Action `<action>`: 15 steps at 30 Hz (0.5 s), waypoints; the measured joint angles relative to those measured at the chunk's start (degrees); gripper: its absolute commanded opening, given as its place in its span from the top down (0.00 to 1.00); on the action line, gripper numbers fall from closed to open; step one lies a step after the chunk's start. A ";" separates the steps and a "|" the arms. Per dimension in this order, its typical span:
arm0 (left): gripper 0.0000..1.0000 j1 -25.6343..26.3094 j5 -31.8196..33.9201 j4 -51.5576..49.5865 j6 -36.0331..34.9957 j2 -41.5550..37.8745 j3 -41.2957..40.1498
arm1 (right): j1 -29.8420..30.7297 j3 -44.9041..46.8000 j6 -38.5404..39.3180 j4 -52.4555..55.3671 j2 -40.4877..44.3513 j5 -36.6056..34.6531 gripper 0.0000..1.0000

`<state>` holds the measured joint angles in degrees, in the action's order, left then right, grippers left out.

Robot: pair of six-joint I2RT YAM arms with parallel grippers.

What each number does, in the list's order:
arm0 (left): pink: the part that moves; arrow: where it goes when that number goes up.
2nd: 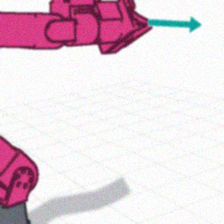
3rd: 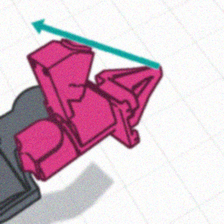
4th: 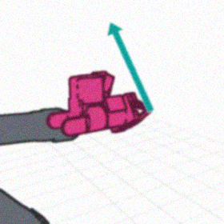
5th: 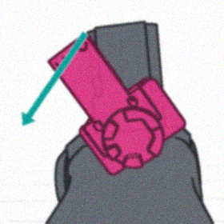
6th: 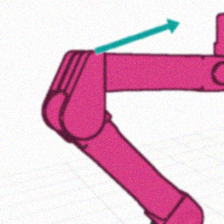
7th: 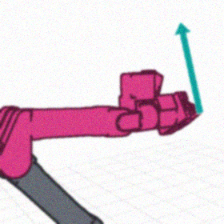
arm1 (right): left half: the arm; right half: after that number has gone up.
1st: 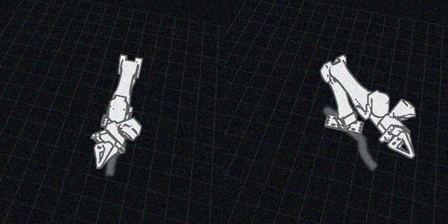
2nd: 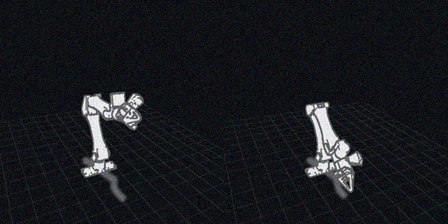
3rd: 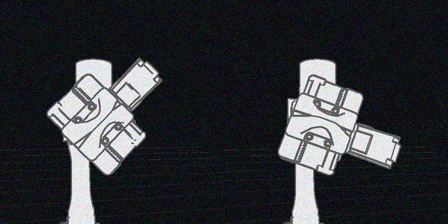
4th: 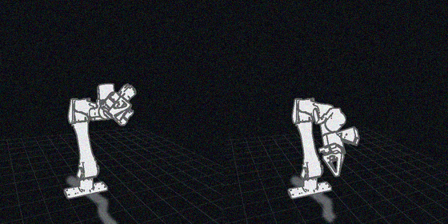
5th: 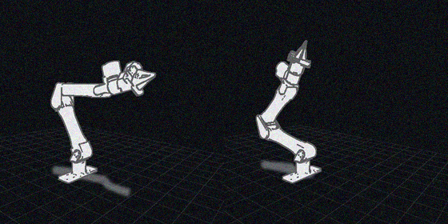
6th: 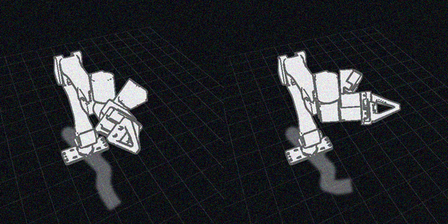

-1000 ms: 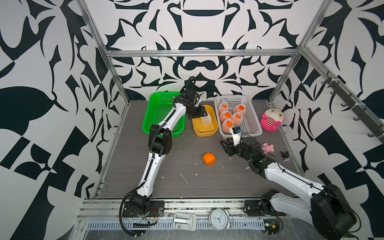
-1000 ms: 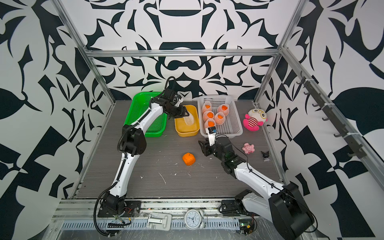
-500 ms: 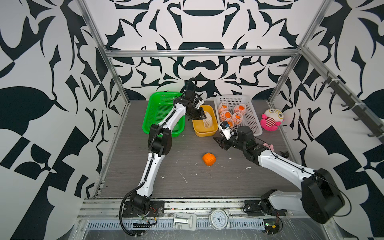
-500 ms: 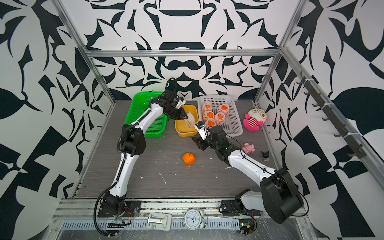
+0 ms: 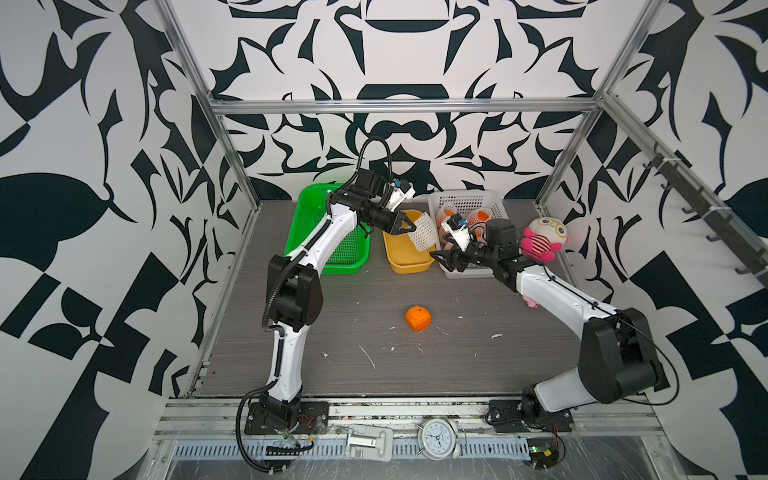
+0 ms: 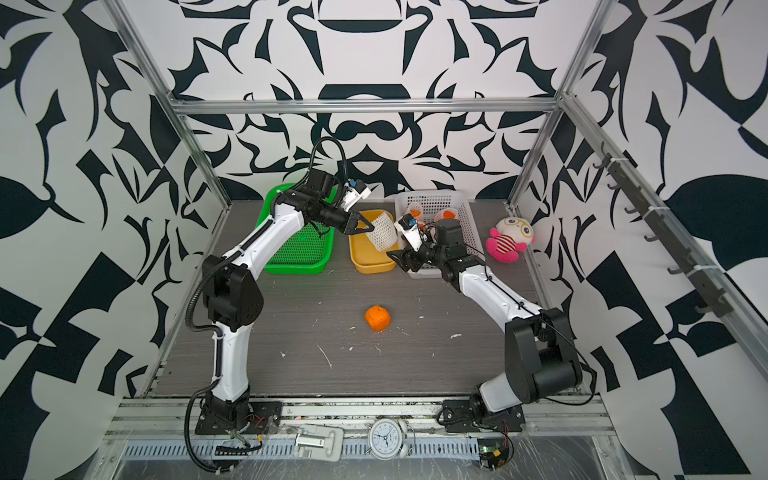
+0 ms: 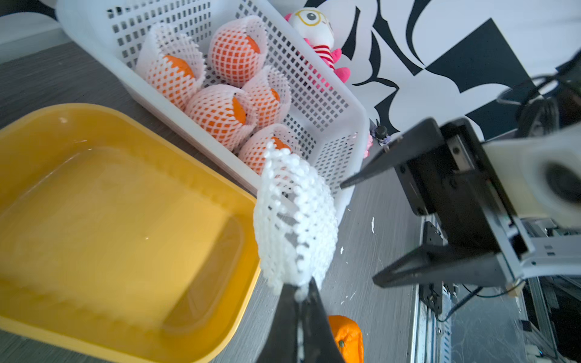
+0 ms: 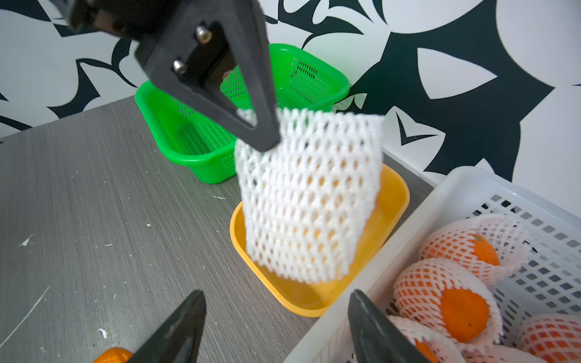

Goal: Remove foam nets from oranges
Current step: Place the foam net into the storage box.

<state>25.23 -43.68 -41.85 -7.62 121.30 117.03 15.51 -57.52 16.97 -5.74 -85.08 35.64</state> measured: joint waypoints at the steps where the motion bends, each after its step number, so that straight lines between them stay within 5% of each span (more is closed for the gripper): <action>1: 1.00 0.00 -0.72 0.26 -0.87 -0.35 -0.90 | -0.26 -0.07 -0.63 0.00 0.22 1.07 0.25; 15: 1.00 -0.22 -11.28 0.17 -11.52 -5.68 -8.20 | -2.91 -0.81 -6.21 0.98 0.20 14.93 0.30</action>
<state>25.02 -54.96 -41.67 -19.14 115.61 108.84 12.60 -58.33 10.76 -4.75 -84.88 50.57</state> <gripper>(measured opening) 0.060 0.701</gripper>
